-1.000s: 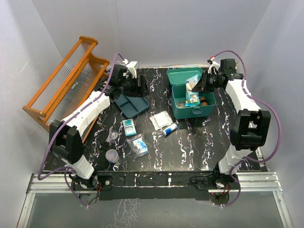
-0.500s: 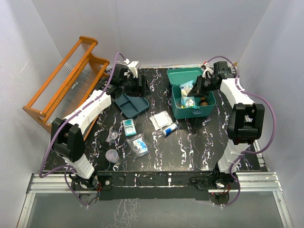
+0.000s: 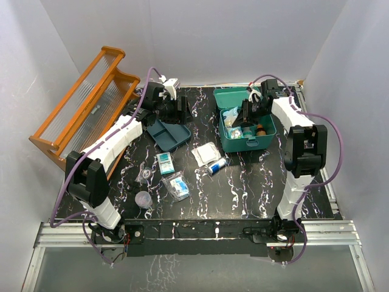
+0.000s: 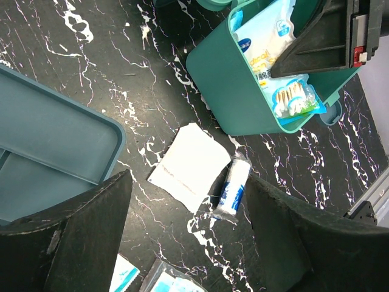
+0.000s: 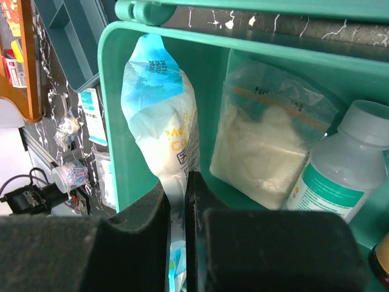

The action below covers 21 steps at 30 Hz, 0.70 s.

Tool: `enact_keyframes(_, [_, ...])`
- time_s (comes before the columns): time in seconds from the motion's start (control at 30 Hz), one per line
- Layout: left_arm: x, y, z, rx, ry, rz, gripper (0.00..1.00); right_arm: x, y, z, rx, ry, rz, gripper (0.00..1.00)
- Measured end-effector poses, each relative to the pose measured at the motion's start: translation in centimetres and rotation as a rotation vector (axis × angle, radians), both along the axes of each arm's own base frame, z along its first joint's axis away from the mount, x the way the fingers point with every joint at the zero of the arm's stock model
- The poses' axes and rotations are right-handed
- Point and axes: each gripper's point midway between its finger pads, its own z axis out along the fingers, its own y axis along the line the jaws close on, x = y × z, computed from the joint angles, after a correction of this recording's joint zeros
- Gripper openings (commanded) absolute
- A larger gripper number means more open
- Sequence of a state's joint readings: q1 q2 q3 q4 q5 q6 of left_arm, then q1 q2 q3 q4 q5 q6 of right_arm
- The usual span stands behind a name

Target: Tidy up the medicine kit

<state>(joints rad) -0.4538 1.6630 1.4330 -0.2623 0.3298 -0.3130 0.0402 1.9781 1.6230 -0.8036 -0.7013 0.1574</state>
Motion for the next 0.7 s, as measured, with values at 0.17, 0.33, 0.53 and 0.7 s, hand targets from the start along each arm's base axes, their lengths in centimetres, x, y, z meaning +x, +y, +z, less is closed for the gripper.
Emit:
enact_keyframes(0.17, [0.0, 0.0, 0.0, 0.0, 0.0, 0.0, 0.74, -0.1, 0.2, -0.8, -0.006, 0.023, 0.006, 0.05])
enact_keyframes(0.33, [0.0, 0.0, 0.0, 0.0, 0.0, 0.0, 0.74, -0.3, 1.1, -2.0, -0.044, 0.034, 0.027, 0.16])
enact_keyframes(0.53, [0.0, 0.0, 0.0, 0.0, 0.0, -0.001, 0.75, -0.4, 2.8, -2.7, -0.106, 0.018, 0.05, 0.34])
enact_keyframes(0.7, [0.0, 0.0, 0.0, 0.002, -0.002, -0.002, 0.75, 0.5, 2.2, -3.1, -0.184, -0.015, -0.008, 0.53])
